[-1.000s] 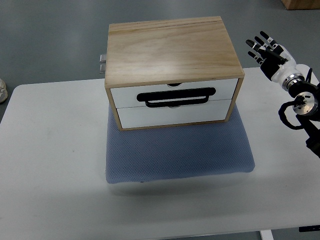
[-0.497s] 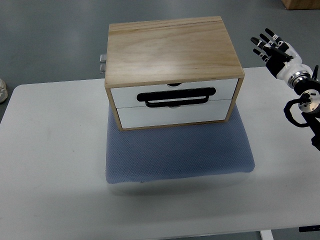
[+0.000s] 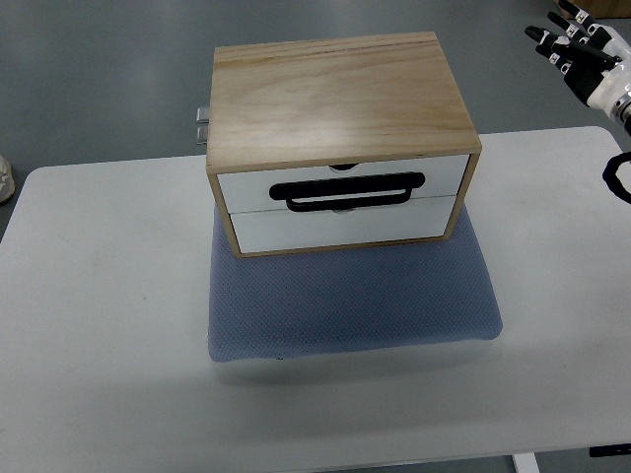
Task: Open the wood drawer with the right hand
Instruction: 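Raise the right hand and swing it over the cabinet top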
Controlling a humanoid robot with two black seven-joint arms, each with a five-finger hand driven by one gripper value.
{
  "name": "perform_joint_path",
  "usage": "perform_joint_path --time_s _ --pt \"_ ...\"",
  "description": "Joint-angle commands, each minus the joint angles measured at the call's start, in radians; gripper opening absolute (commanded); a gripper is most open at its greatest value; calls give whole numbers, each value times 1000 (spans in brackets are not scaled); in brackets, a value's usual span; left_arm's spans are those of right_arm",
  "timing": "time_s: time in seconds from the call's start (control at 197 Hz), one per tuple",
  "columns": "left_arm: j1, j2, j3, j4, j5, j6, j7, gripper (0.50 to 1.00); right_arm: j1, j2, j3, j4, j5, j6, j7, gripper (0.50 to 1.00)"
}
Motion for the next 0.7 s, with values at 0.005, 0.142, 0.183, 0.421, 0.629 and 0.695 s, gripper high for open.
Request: perform_joint_path --time_s 0.005,0.142,0.183,0.421,0.629,0.695 --pt "0 0 0 0 0 0 0 1000 55 -38 -89 3 -1 5 0 944" --pt "0 0 0 0 0 0 0 1000 153 -92 -251 6 -1 91 2 944" --pt "0 0 0 0 0 0 1 1000 187 -110 -304 9 -1 132 2 944" --pt "0 0 0 0 0 0 1 1000 383 -173 -520 55 -2 389 -1 944" --pt "0 0 0 0 0 0 1 1000 556 -225 -716 224 -8 473 -7 944" --pt "0 0 0 0 0 0 0 1000 602 -236 -774 275 -8 475 -9 944"
